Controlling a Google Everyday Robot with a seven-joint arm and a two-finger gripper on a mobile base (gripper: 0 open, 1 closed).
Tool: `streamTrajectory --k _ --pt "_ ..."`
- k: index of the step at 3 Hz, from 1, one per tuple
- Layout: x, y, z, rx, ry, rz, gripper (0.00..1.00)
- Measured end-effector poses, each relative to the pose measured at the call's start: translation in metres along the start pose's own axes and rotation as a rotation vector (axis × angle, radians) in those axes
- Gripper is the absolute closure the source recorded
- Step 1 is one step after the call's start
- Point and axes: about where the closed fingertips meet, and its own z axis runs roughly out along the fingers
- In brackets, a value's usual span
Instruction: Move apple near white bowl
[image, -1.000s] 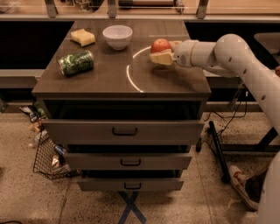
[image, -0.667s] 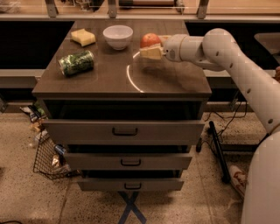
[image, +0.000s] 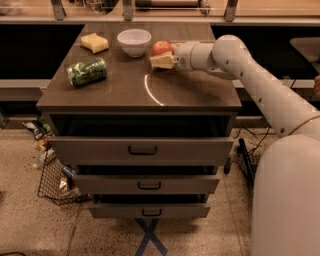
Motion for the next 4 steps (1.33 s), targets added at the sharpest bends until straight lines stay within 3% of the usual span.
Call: streamTrajectory --k 1,3,4 --pt "0.001 -0.011 0.015 0.013 0.000 -0.010 0.82" --pt "-0.001 -0.029 0.022 0.066 0.007 -0.019 0.35" --pt "-0.001 -0.028 0.027 0.071 0.018 -0.023 0.12"
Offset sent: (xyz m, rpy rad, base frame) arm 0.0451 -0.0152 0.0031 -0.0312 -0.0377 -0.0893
